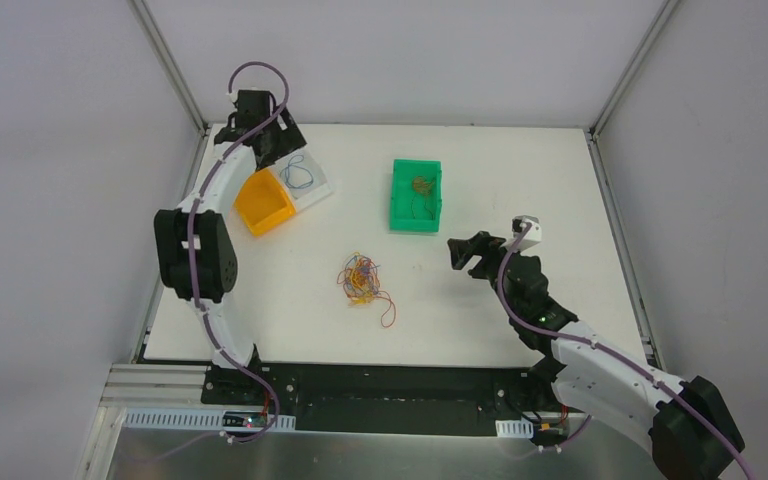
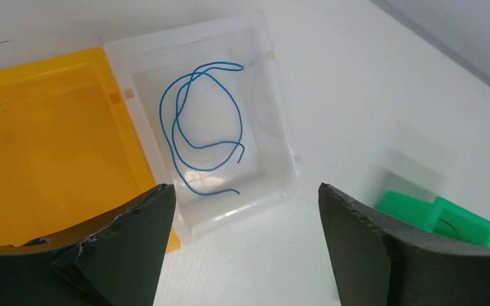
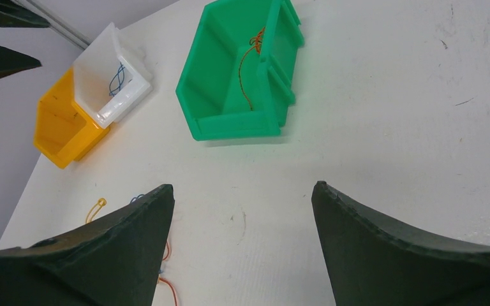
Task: Untangle the cables
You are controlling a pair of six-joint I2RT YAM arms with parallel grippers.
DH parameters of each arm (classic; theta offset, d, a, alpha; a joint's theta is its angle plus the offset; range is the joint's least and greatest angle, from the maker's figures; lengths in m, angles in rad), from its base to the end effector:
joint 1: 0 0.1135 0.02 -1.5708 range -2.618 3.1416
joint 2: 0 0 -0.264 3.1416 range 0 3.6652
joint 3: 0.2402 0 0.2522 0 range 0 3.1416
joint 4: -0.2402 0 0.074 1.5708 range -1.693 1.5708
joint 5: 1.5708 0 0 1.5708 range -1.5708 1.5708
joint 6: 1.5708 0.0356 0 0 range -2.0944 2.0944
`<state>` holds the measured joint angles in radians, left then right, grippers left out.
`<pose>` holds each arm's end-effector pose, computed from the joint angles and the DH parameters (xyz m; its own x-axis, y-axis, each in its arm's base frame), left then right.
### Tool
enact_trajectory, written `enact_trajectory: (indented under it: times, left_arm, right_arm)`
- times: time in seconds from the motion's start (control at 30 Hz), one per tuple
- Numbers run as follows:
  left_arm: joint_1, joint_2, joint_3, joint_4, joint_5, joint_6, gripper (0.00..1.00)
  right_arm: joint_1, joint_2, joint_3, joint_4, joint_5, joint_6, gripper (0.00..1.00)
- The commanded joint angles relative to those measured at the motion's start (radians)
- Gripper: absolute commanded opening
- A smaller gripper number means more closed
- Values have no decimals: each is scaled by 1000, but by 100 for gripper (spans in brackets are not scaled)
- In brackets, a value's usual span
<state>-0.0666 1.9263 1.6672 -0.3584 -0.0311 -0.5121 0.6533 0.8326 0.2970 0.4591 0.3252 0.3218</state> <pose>0.4525 -0.0291 0.2928 -0.5238 -0.4559 -0.7196 -0.2471 0.8897 -0.3838 0.1586 0.1071 0.2271 -0.1597 0.2552 -0.9536 -0.2872 0.9122 0.2922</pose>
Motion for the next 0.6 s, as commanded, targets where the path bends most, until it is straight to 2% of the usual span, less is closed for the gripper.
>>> enact_trajectory:
  times: [0.0,0.07,0.13,0.27,0.43,0.57]
  left_arm:
    - [-10,-203,-76,-32,27,5,89]
    - [-14,-271,-121,-58,42,2,96]
    - [-22,-346,-186,-67,70,-13,99]
    - [-87,-486,-334,-70,96,-24,99]
    - [-230,-654,-546,-70,131,5,99]
    - [-319,-755,-690,-69,155,10,92]
  right_arm:
    - [4,15,33,32,-8,2,83]
    - [4,26,39,30,-21,0,83]
    - [3,39,46,27,-41,-3,83]
    - [5,84,69,27,-108,-14,82]
    - [6,167,110,30,-241,-20,82]
    - [8,223,138,32,-332,-19,82]
